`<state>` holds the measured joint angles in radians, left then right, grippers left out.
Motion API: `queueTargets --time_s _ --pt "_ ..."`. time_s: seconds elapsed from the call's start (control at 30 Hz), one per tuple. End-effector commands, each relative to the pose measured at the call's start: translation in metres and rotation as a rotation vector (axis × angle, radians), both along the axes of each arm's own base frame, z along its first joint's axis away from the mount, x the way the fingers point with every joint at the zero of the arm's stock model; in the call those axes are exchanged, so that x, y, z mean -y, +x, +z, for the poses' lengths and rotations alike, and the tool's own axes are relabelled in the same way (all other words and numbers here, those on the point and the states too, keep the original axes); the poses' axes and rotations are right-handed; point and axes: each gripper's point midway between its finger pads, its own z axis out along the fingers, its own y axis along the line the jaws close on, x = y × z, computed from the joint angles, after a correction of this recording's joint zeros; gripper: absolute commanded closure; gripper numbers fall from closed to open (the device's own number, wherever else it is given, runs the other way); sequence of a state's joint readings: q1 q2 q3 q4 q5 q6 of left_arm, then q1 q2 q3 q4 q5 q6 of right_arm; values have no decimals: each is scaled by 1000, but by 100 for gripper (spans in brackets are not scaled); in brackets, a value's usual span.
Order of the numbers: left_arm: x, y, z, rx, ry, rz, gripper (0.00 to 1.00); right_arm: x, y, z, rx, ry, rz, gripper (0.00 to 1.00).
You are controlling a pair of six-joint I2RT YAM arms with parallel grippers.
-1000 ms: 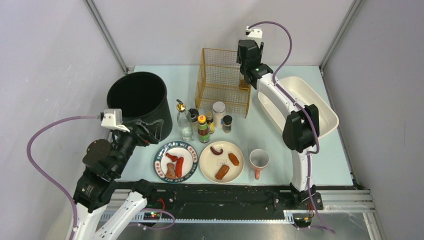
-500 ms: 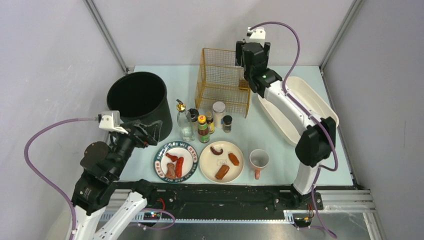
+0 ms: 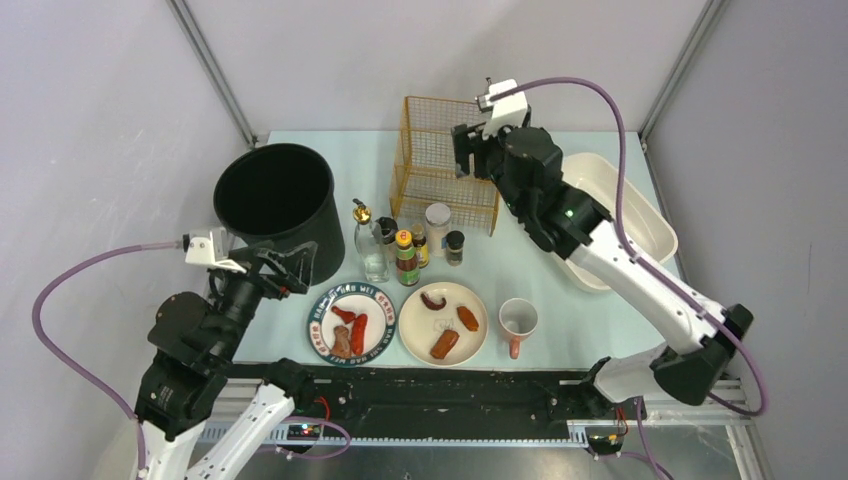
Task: Clear the kitchen counter
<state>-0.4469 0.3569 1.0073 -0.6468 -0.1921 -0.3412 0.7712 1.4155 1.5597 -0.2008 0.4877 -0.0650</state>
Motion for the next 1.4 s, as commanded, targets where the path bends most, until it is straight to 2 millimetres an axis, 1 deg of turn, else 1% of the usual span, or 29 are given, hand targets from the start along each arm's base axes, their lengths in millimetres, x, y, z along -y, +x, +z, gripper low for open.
queueTargets --time_s 0.0,0.17,0.3,0.37,0.4,0.43,0.47,0.5,0.53,0.57,0.6,0.63,0.67,0.7,0.73,0.87,0.93,0.97,1.0,1.03,1.07,1.1,1.13,1.23,1.37 --pt "-7 -3 12 33 -16 29 2 -23 -46 -2 -12 -44 234 21" --pt "-11 -2 13 31 -28 53 2 -57 -91 -10 -16 -61 471 22" --pt "-12 -1 14 29 -34 62 2 -79 -112 -25 -24 -109 601 22" --pt "-12 -1 14 29 -34 64 2 -93 -122 -39 -37 -127 678 22" --pt "-12 -1 14 29 -33 64 2 -100 -126 -38 -20 -117 717 22" --pt "-12 -1 15 31 -33 65 2 -105 -128 -47 -27 -125 737 22" --pt "-13 -1 16 32 -35 65 2 -111 -130 -45 -9 -109 764 21" --pt "-13 -2 16 33 -36 64 2 -117 -128 -50 -6 -104 774 21" --pt "-12 -2 17 34 -39 62 2 -121 -128 -51 2 -97 785 21" --pt "-12 -3 17 35 -40 59 2 -127 -126 -60 -13 -102 792 21" --pt "-12 -3 17 36 -42 57 2 -131 -126 -58 0 -91 804 21" --pt "-11 -4 17 35 -43 53 2 -137 -124 -66 -8 -95 812 21" --pt "-11 -4 16 33 -44 53 2 -141 -124 -64 12 -86 824 21" --pt "-12 -5 14 29 -43 54 2 -147 -123 -71 11 -87 833 21" --pt "-12 -5 14 28 -44 53 2 -152 -122 -66 38 -70 845 21" --pt "-12 -6 12 24 -48 53 2 -172 -117 -79 46 -43 870 20" --pt "-12 -6 12 24 -50 55 2 -181 -110 -90 45 -41 869 20" --pt "-13 -7 13 25 -51 55 2 -183 -108 -90 60 -33 866 20" --pt "-12 -7 13 25 -52 53 2 -187 -105 -98 52 -42 867 20" --pt "-12 -7 13 25 -53 52 2 -190 -104 -98 61 -36 873 20" --pt "-12 -8 12 23 -53 52 2 -194 -102 -106 51 -41 877 20" --pt "-12 -7 11 20 -51 51 2 -196 -102 -106 56 -33 881 20" --pt "-12 -7 11 20 -49 52 2 -200 -100 -112 49 -34 885 20" --pt "-13 -7 11 20 -46 54 2 -207 -99 -115 51 -10 892 20" --pt "-13 -7 12 21 -41 54 2 -214 -89 -121 68 7 870 20"
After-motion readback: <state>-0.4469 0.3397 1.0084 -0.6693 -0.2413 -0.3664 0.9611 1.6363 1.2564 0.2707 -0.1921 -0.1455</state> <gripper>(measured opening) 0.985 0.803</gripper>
